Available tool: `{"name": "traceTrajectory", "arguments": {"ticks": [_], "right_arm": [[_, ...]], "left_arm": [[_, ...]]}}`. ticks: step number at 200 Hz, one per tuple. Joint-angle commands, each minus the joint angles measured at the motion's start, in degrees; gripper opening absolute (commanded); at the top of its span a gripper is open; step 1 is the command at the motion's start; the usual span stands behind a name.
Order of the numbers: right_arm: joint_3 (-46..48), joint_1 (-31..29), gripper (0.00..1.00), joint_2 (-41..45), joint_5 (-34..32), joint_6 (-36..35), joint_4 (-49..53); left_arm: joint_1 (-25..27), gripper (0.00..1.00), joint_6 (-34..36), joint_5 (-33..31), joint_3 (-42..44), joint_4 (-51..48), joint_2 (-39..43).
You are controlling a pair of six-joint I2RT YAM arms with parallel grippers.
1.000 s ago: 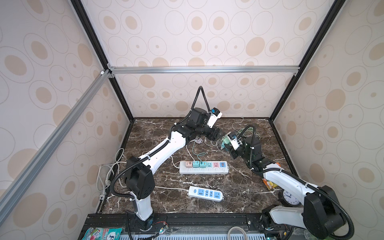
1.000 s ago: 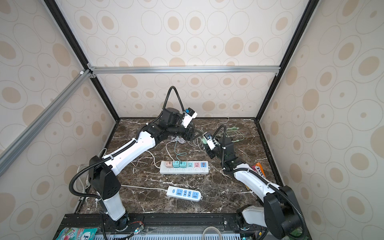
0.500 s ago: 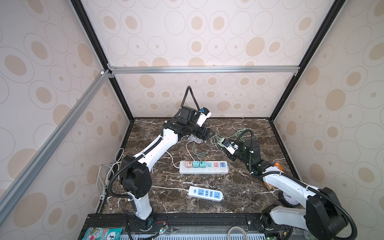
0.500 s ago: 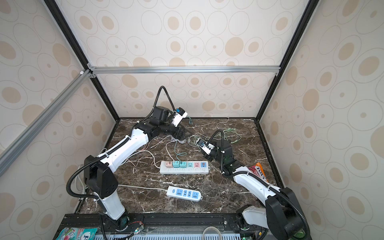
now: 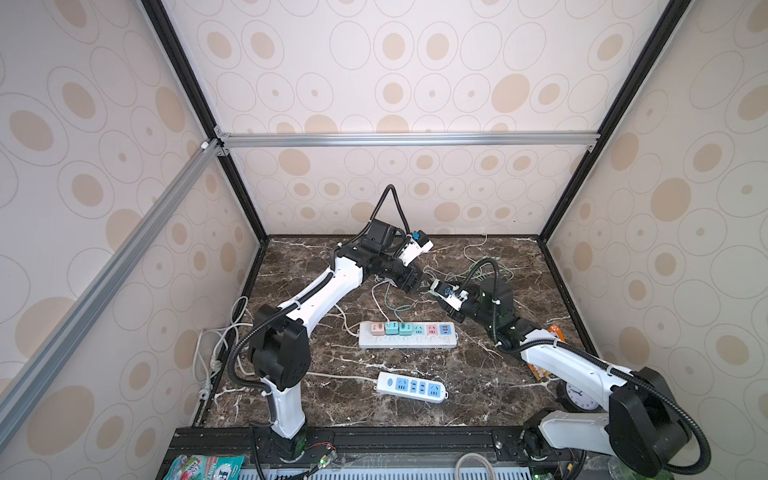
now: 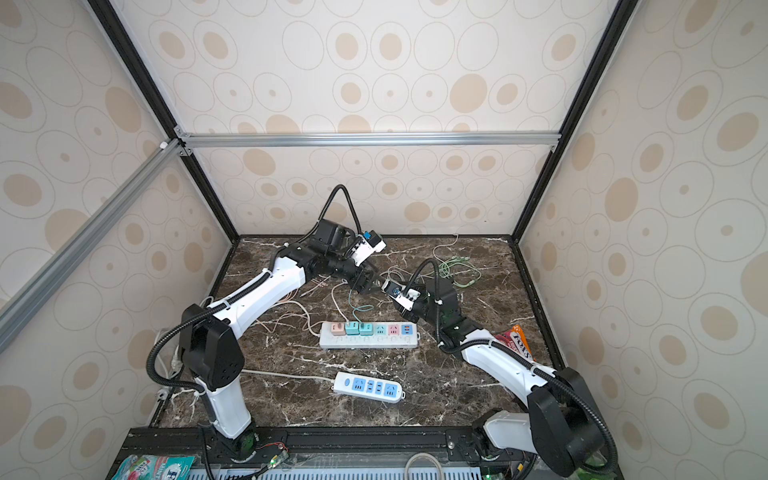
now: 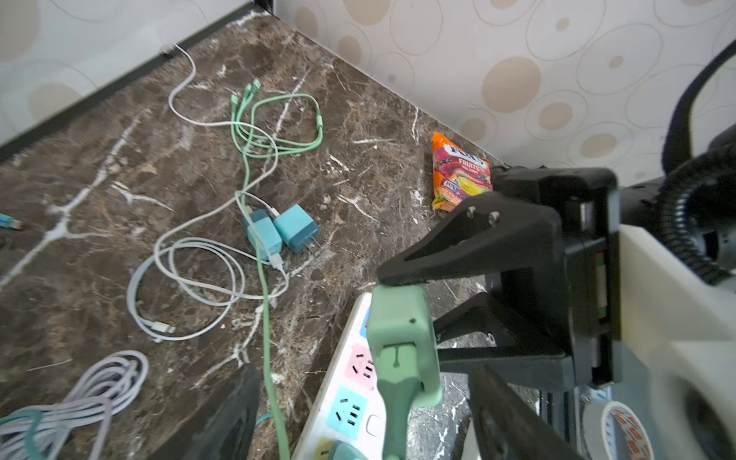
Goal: Insert the plug
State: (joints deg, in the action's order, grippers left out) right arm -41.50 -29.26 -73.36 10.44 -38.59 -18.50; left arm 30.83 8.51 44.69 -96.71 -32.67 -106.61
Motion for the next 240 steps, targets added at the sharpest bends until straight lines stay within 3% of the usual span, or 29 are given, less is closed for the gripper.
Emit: {"name": "traceTrajectory", "arguments": {"ticks": [1, 36, 85, 106, 126, 153, 158, 189, 233, 240], "right_arm": [[-1.75, -0.80, 0.29, -0.81, -0.06, -1.49, -2.95], [-1.66, -1.41, 0.30, -1.16, -0.06, -2.22, -4.16], [-1.13, -2.13, 0.30, -1.56, -0.94, -1.78, -6.71], [-1.30, -2.12, 0.30, -2.04, -0.99, -1.20, -7.01], [-1.66, -2.12, 0.35, -2.32, -2.24, 0.94, -6.91], [-4.08, -1.07, 0.55, -2.31, -3.94, 7.75, -1.63], [-4.73, -0.33, 0.68, -2.35, -3.76, 9.81, -0.17], [-4.73, 4.51, 0.75, -2.73, -2.27, 17.58, 1.87], [-6.16, 7.94, 0.78, -7.15, 3.11, 16.08, 4.70], [-6.67, 8.40, 0.99, -8.22, 4.07, 16.37, 4.70]], "left_arm": [[0.37, 0.75, 2.66, 3.59, -2.15, -3.10, -0.26], [0.37, 0.58, -0.15, 5.43, -1.28, -0.87, -0.97], [0.37, 0.49, -4.44, 8.86, -0.70, 2.73, -2.07], [0.37, 0.27, -4.52, 9.94, -0.42, 3.14, -1.74], [0.35, 0.00, -6.01, 10.69, -0.67, 5.18, -0.64], [0.20, 0.00, -11.28, 6.62, -3.45, 9.86, 1.35], [0.20, 0.00, -12.19, 5.91, -4.64, 10.42, 1.63], [0.20, 0.00, -17.34, 5.72, -13.18, 13.42, 0.80], [0.81, 0.00, -20.33, 7.44, -24.23, 13.03, -3.14], [0.81, 0.00, -20.94, 7.40, -25.46, 13.01, -3.63]]}}
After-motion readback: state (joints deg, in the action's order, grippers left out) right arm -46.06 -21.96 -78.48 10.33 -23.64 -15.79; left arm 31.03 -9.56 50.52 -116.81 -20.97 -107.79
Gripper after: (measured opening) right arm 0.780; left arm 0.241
